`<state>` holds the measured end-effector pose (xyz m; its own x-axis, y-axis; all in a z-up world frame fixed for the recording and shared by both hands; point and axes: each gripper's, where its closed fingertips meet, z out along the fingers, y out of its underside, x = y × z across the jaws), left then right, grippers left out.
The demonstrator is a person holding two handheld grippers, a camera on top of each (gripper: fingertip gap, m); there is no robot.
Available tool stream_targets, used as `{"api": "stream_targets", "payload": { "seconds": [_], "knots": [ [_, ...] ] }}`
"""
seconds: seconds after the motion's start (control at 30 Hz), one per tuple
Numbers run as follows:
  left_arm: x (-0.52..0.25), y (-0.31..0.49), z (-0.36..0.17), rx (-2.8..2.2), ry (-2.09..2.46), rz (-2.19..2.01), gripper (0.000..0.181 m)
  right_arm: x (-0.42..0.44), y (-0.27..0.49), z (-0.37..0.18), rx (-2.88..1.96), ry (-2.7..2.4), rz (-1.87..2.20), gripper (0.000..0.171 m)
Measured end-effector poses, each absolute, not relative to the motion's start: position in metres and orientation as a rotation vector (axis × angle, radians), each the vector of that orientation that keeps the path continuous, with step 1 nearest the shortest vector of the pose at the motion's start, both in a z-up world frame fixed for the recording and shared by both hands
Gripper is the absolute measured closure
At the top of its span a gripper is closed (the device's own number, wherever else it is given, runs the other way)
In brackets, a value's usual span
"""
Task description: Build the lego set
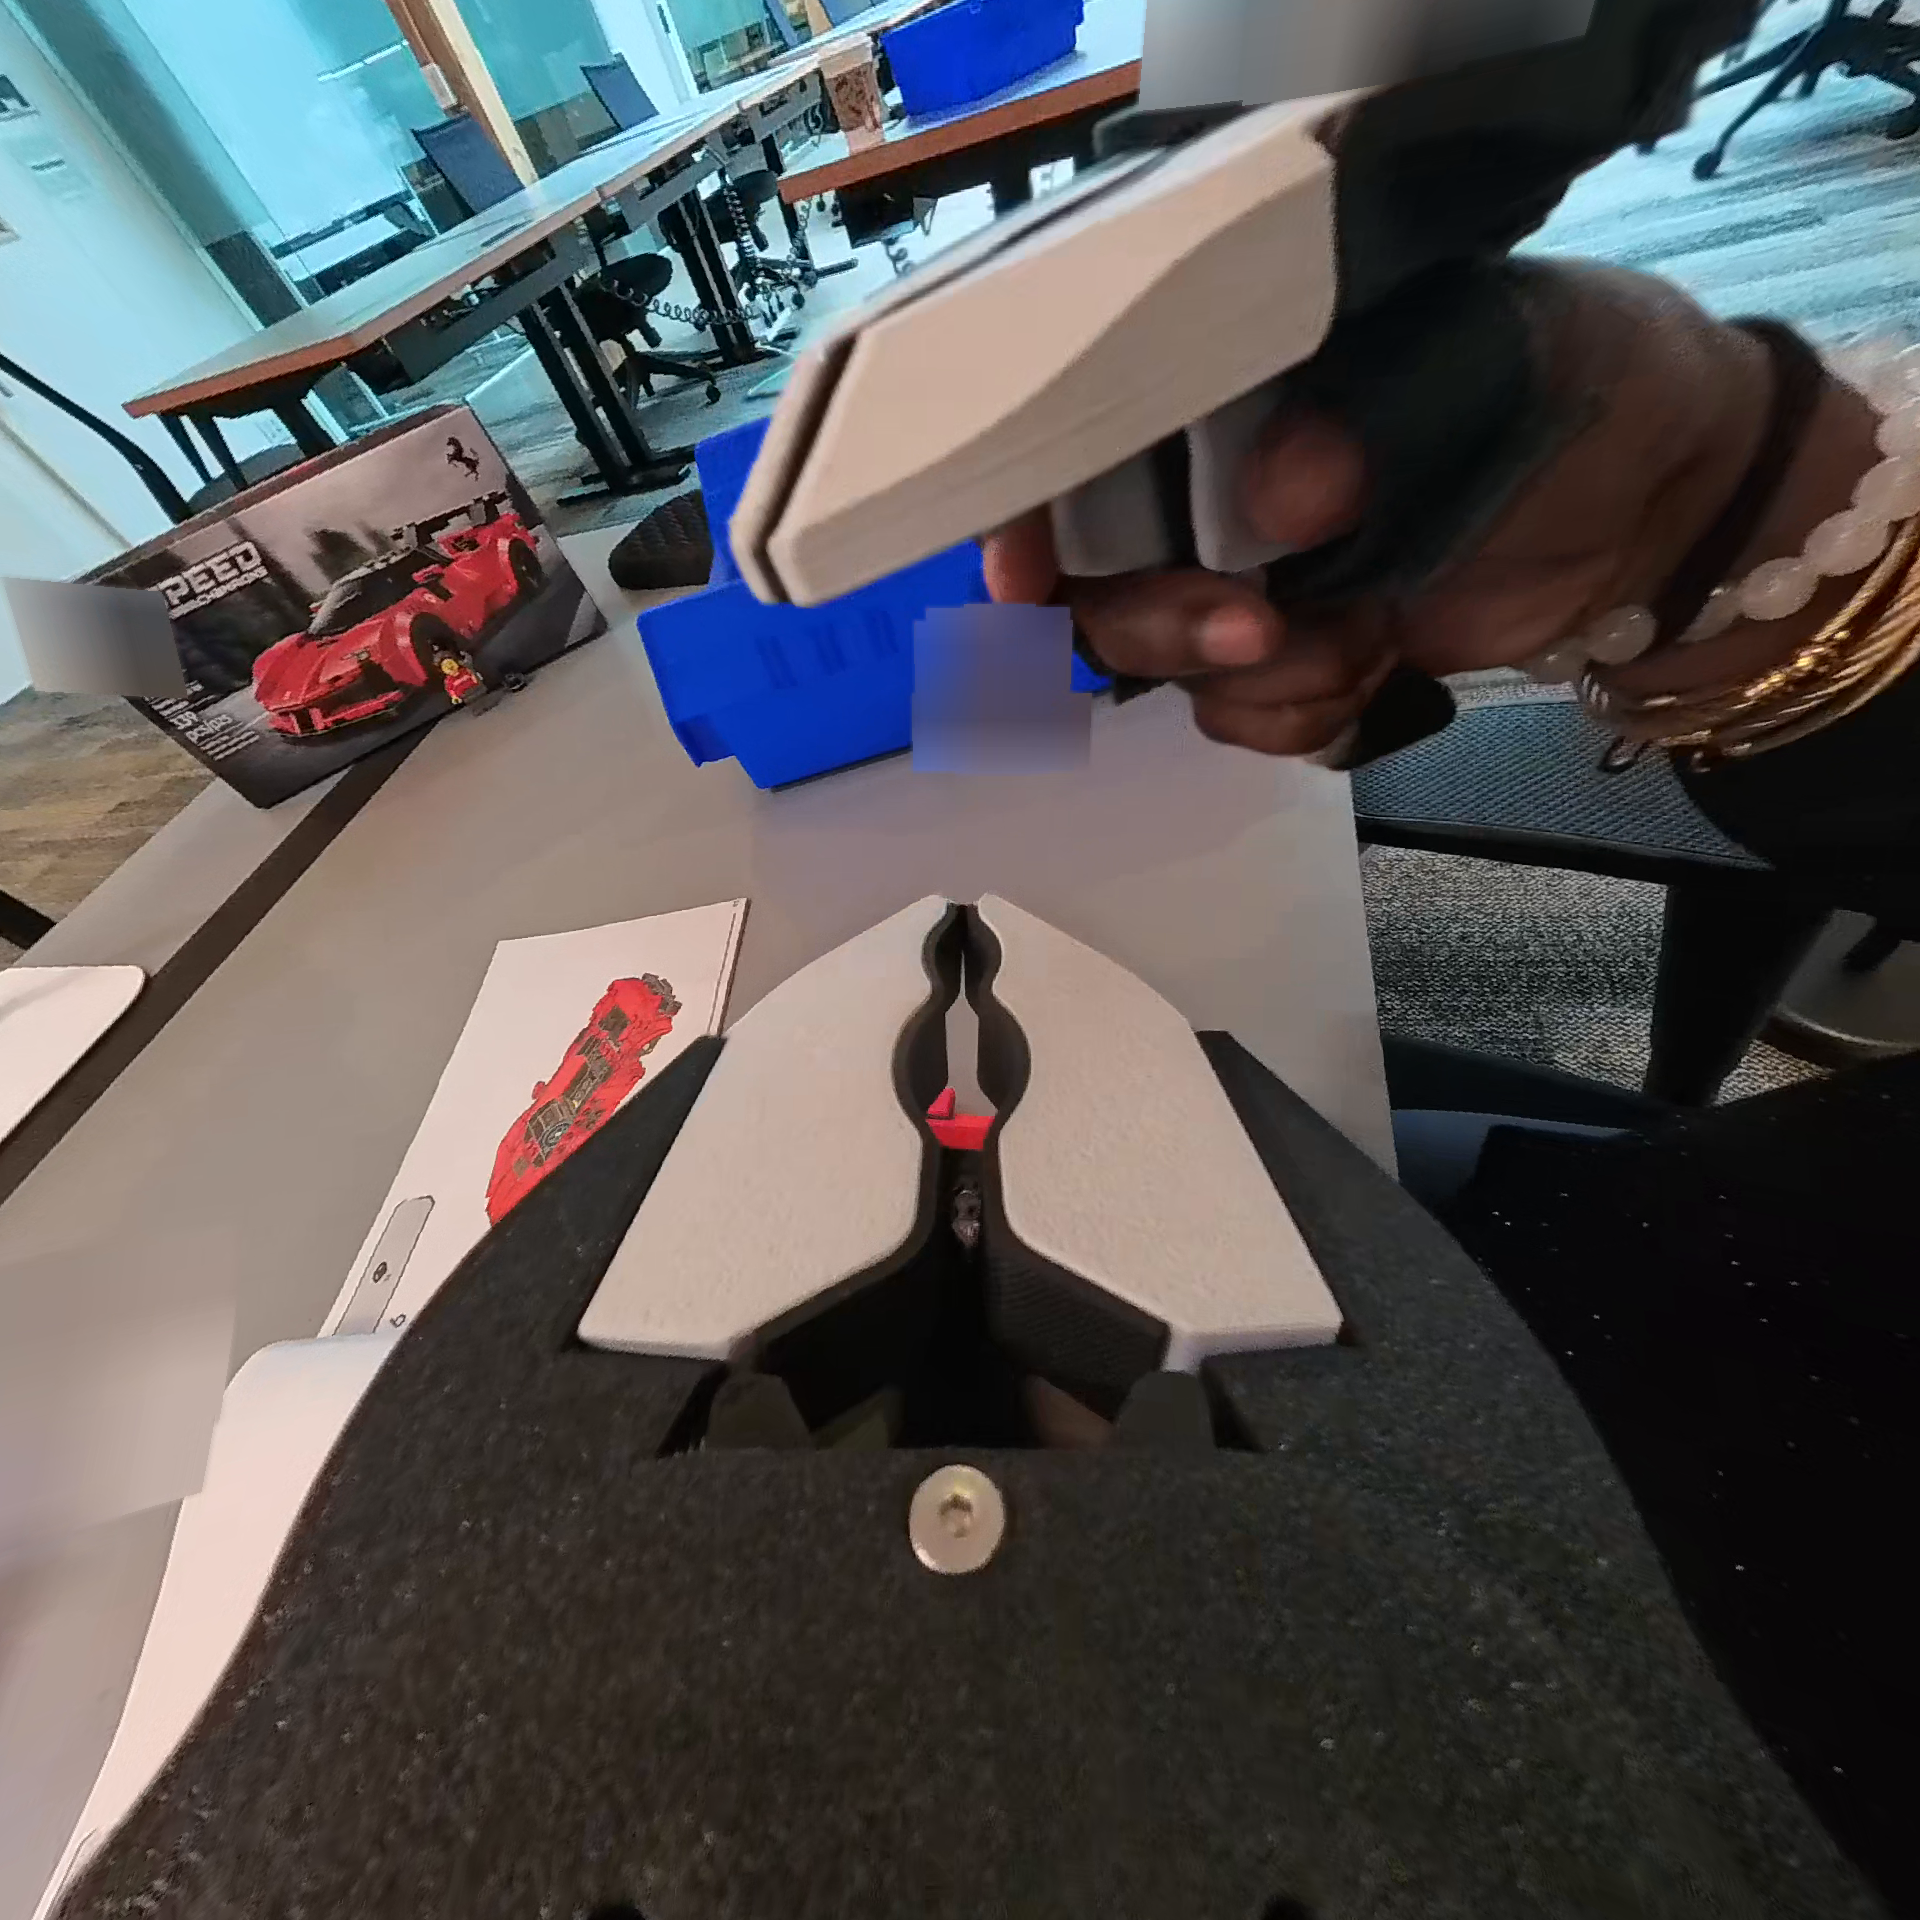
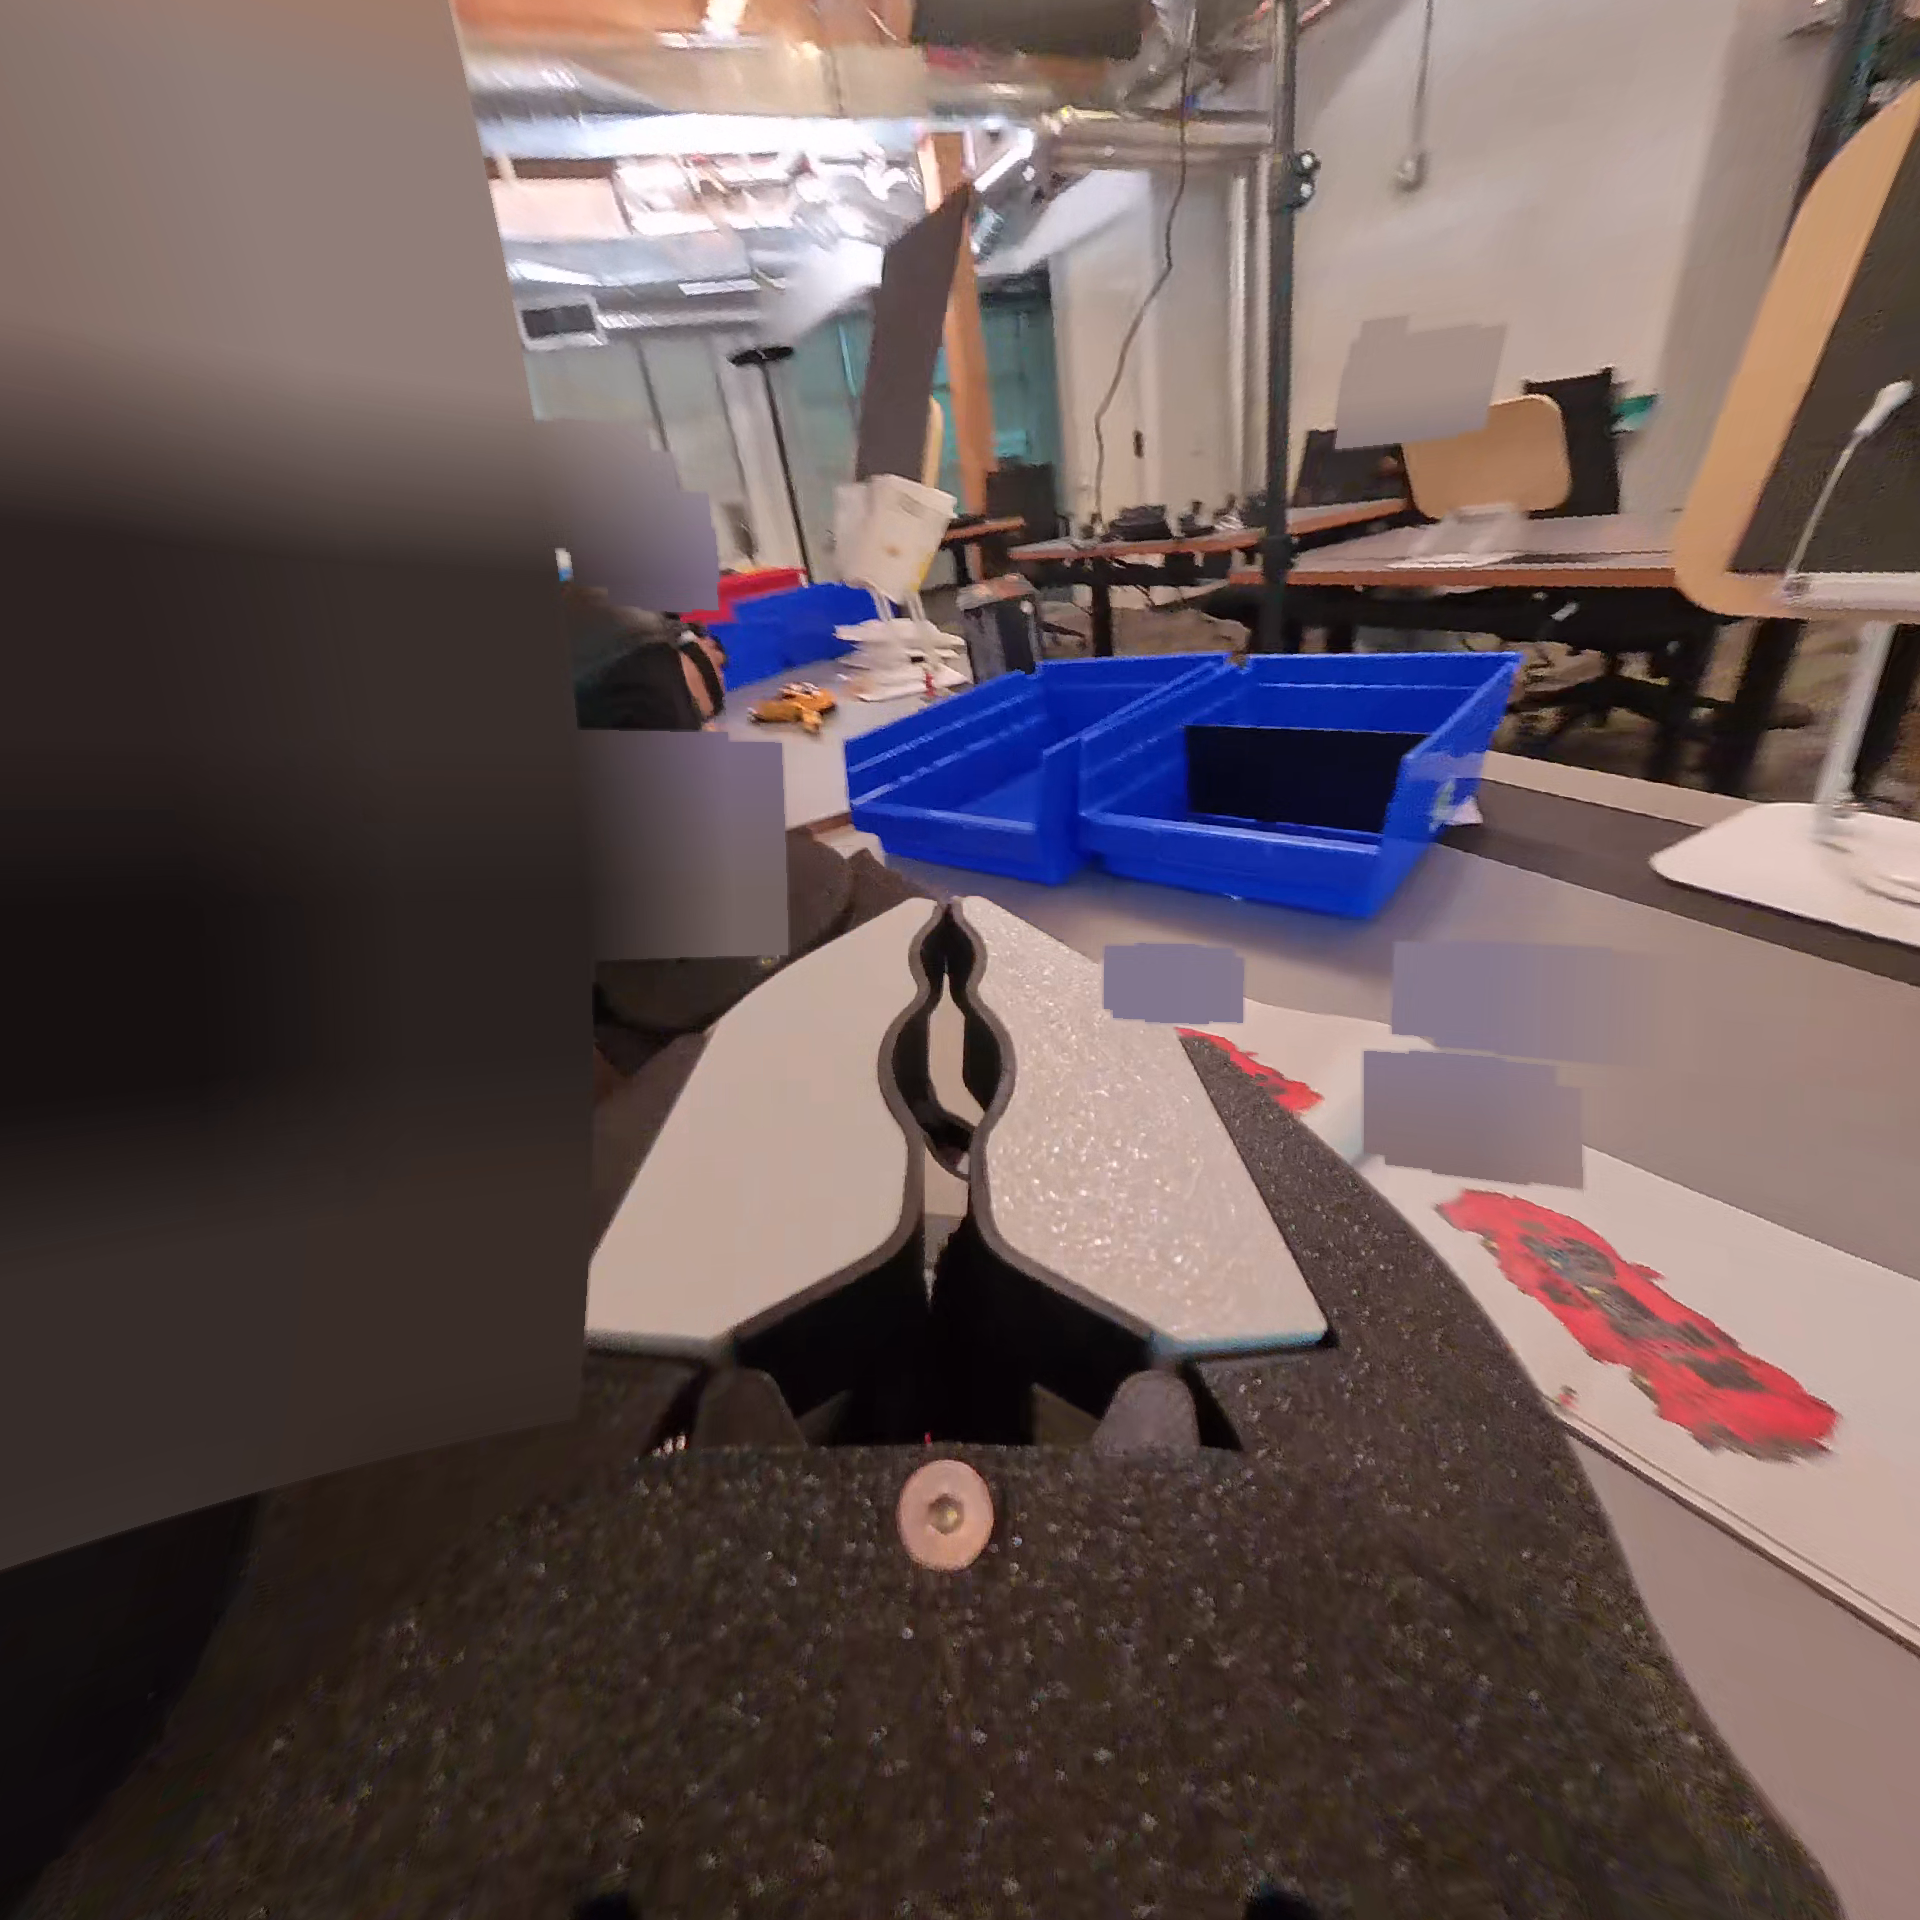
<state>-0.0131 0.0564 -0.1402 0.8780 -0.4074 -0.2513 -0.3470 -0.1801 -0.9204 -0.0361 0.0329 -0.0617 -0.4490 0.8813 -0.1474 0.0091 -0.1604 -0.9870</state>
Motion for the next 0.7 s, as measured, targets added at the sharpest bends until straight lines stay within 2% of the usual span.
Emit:
{"api": "stream_targets", "payload": {
  "seconds": [0.13,0.7],
  "knots": [
    [-0.0148,0.0559,-0.1419,-1.795,0.571,-0.044,0.181,-0.0341,0.0306,-0.0665,-1.061,-1.495,1.532,0.171],
    [-0.0142,0.0587,-0.1459,-1.806,0.573,-0.041,0.181,-0.0344,0.0274,-0.0707,-1.053,-1.561,1.427,0.171]
  ]
}}
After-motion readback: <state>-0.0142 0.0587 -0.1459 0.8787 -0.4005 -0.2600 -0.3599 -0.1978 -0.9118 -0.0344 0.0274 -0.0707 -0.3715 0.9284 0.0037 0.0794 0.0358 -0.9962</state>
